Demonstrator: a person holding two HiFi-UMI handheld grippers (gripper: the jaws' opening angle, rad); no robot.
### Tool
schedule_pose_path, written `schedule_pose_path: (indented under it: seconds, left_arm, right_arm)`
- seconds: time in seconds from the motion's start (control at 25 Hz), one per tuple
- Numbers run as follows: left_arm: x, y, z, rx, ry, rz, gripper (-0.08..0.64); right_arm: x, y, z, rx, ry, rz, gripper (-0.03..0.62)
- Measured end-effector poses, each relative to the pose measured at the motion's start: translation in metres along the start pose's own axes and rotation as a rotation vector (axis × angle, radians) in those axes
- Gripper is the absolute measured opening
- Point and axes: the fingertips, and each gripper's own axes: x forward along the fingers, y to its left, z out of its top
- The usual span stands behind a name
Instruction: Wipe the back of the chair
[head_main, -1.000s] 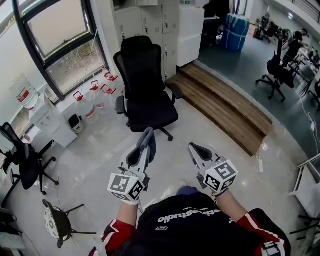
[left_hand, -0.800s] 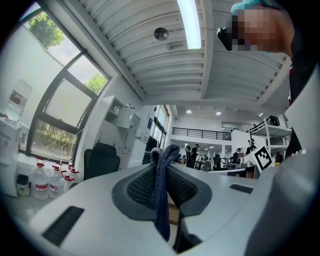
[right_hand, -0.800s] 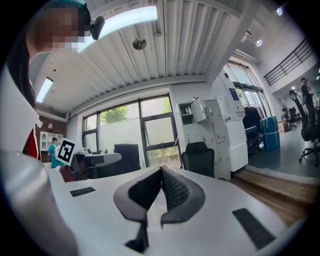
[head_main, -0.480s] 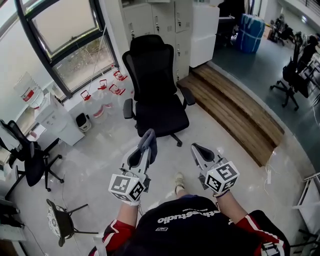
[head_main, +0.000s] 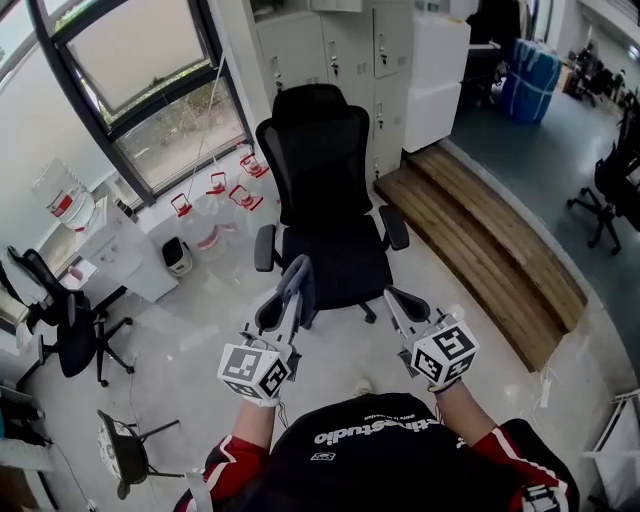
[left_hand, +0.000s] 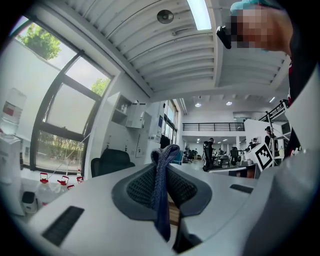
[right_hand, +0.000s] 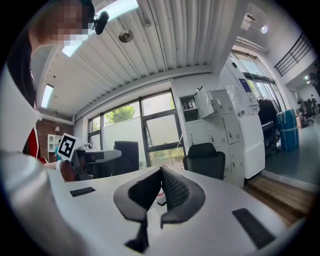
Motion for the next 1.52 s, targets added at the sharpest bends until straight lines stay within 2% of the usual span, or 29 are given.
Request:
schedule_pose_path:
  seconds: [0.24, 0.52, 0.76, 1.04, 1.52]
  left_arm:
    - [0.056, 0.025, 0.007, 0.01, 0.002, 0.042, 0.063]
    - [0.092, 0.041, 0.0, 0.019, 0.037, 0.067, 0.063]
    - [0.124, 0.079, -0.01, -0.01, 0.047, 0.08, 0.063]
    - [0.18, 0.146, -0.016, -0.047, 0.043, 0.082, 0.063]
    - [0.3, 0.301, 0.001, -0.155, 0.02, 0.082, 0.063]
  right_arm:
    - [0.048, -0.041, 0.015, 0.003, -0.008, 0.067, 0.015]
    - [0.075, -0.077, 0.009, 0.055, -0.013, 0.089, 0.015]
    - [0.115, -0.101, 0.004, 0.064, 0.01, 0.085, 0.015]
    - [0.18, -0.136, 0.005, 0.074, 0.043, 0.063, 0.015]
    - [0.354, -0.204, 0.051, 0.058, 0.039, 0.05, 0.015]
